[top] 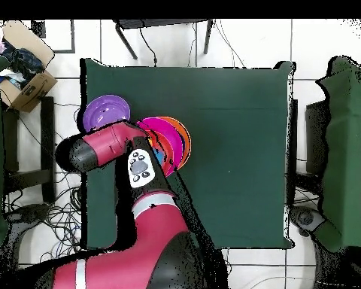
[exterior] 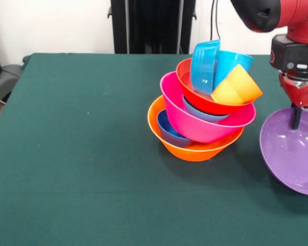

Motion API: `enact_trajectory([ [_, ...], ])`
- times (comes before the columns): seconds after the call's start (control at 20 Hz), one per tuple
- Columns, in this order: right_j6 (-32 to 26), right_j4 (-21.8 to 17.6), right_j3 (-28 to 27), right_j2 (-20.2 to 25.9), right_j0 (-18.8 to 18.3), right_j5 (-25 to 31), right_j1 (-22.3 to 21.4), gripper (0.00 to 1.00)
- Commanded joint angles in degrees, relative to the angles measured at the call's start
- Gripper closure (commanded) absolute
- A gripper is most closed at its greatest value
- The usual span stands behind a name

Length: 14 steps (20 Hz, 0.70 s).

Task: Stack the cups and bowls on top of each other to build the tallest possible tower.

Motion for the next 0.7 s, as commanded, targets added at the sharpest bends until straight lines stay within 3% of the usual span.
enact_trajectory([
  [0.05, 2.57, 0.24, 4.00, 4.98, -0.82, 7.37, -2.36, 1.00],
  [0.7, 0.91, 0.62, 5.61, 7.96, -2.15, 9.57, -6.68, 1.00],
])
